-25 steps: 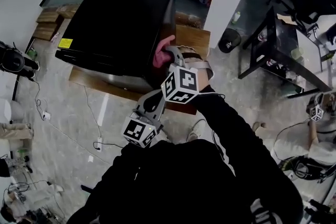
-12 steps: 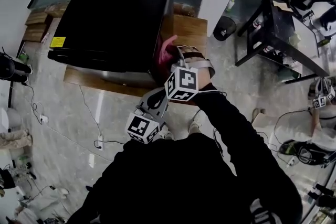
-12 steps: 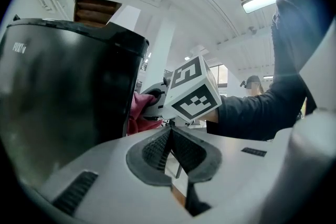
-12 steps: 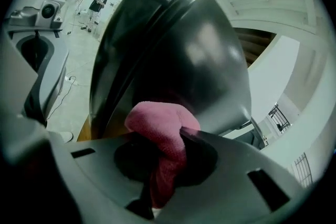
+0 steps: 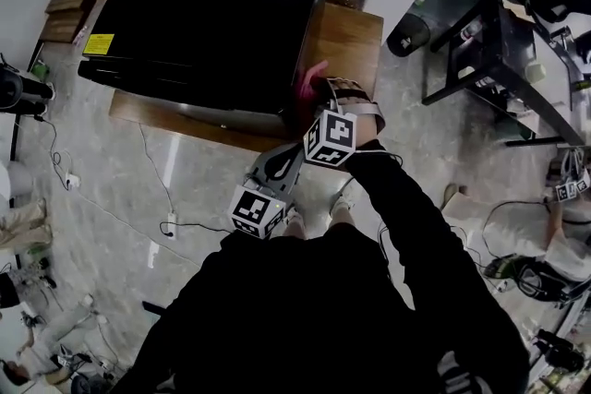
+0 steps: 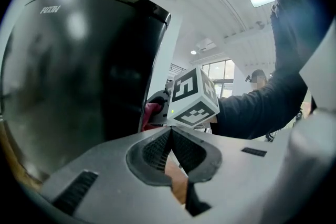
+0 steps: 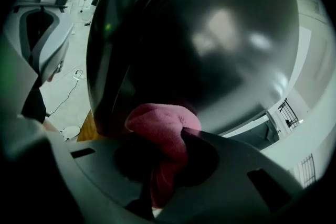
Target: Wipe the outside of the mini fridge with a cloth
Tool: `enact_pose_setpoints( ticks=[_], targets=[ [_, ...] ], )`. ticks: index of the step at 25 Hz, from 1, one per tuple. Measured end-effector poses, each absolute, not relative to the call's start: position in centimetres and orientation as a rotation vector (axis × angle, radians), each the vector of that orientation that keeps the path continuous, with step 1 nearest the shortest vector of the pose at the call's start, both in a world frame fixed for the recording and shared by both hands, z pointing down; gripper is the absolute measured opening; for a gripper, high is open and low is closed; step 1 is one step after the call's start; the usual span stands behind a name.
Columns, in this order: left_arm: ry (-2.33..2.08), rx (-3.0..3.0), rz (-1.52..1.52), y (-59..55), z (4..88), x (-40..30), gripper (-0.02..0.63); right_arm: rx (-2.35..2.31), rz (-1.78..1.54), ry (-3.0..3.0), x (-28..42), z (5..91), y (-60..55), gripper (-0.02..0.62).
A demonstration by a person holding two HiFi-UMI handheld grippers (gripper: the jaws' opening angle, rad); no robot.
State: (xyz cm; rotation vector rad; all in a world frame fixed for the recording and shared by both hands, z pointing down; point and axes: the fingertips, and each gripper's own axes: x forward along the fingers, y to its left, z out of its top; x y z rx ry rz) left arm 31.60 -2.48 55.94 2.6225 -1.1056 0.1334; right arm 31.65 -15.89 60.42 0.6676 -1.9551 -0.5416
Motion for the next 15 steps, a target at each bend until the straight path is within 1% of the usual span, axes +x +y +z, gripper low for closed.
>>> enact_pose_setpoints(
  ticks=[8, 15],
  targets=[
    [-1.137, 2.567, 0.193, -2.7, 60.0, 29.9, 0.006, 0.600, -0.476, -1.928, 31.3, 68.3, -16.0, 0.058],
    [-1.176, 2.527, 0.243, -2.8, 61.6, 29.4, 0.006, 0.502, -0.399, -1.891, 31.3, 75.5, -15.6, 0.058]
  ],
)
